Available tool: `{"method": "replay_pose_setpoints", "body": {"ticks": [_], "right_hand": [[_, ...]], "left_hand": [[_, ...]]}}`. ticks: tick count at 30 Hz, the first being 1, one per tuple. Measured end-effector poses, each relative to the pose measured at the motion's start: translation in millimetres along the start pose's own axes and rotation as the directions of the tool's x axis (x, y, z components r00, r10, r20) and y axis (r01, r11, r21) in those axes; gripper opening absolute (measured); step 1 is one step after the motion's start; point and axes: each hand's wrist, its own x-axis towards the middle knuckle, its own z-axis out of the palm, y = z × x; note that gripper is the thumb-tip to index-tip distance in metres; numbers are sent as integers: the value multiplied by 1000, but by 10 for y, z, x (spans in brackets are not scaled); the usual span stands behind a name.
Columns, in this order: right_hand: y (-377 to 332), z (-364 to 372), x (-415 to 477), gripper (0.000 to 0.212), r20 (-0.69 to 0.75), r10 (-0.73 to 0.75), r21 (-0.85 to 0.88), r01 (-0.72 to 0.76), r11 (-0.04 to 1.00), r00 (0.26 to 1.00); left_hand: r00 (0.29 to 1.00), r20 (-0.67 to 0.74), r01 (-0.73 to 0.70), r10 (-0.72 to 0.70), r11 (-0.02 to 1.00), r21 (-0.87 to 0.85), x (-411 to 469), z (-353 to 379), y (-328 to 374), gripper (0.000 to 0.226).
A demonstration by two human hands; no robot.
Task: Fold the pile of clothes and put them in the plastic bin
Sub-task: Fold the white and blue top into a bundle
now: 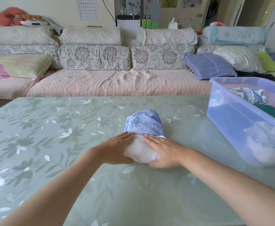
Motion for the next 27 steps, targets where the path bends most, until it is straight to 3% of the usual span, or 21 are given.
{"method": "replay_pose_setpoints", "body": {"ticks": [4,8,11,14,18,23,25,27], "right_hand": [[-31,44,18,99,-55,40,114,-33,993,998],[-57,-30,35,88,-61,66,239,-50,970,996],[-23,-99,20,69,-22,110,323,-97,941,994],[46,-129,3,75,-5,123,320,-115,941,992],[77,-140,-2,68,-9,135,309,-126,943,991],[140,-152,-10,76,-10,125,223,-120,967,992],[152,-114,-9,80,-4,146,188,-143,972,989],[150,-81,-13,82,-19,150,164,-145,976,988]], "left_hand": [[999,-7,45,-44,989,140,-91,12,-44,95],[971,-210,-66,116,971,231,-154,-15,141,100],[899,-386,-145,206,973,182,-187,-69,247,63],[878,-455,-144,147,989,43,-243,-69,228,34],[908,-416,-85,50,994,-65,-280,-28,167,9],[975,-184,97,-126,982,-159,-331,-190,149,6],[989,-84,120,-123,992,-47,-364,-210,165,7],[984,-174,40,-31,998,44,-364,-224,209,17]]}}
